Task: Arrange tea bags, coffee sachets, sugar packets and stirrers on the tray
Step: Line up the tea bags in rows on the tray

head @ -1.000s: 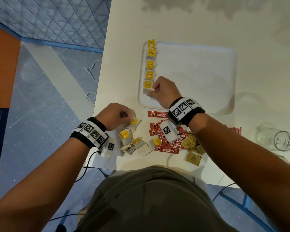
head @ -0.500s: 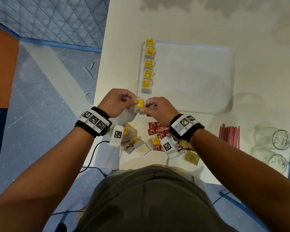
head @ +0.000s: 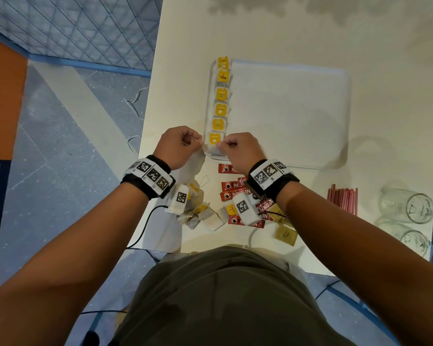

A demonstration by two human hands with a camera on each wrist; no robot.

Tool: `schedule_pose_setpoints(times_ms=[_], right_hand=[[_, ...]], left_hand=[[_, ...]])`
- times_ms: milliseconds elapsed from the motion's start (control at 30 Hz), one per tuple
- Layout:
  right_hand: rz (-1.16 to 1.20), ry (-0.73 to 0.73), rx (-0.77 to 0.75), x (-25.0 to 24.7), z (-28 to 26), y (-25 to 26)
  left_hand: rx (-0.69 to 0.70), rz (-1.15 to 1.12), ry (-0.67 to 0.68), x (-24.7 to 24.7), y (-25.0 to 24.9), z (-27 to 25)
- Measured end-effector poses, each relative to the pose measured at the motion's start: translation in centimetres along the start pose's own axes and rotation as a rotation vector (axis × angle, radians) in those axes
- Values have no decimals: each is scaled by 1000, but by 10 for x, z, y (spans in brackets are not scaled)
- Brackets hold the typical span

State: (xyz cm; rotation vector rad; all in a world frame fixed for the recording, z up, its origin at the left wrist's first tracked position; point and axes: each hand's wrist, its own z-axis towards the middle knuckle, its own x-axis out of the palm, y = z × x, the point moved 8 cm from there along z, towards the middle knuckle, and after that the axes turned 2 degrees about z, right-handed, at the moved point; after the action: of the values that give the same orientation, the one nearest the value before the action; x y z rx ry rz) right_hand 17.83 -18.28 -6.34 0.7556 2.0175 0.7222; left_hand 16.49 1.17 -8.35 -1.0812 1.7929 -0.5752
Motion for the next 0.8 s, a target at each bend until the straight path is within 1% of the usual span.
schedule_pose_setpoints(times_ms=[100,233,533,667,800], right_hand=[[-32,5,41,3,3,-4],[-83,-9,54,5,7,-4],[-155,-65,106,2,7,-6],[-149,-87,115,1,7,-6],[-198,-104,95,-1,8,-3]], left_hand=[[-35,18,-1,3,6,1],[-58,33,15,7,6,1],[-79,36,18,10,6,0],[-88,39,16,10,7,1],[-85,44,20,10,6,0]])
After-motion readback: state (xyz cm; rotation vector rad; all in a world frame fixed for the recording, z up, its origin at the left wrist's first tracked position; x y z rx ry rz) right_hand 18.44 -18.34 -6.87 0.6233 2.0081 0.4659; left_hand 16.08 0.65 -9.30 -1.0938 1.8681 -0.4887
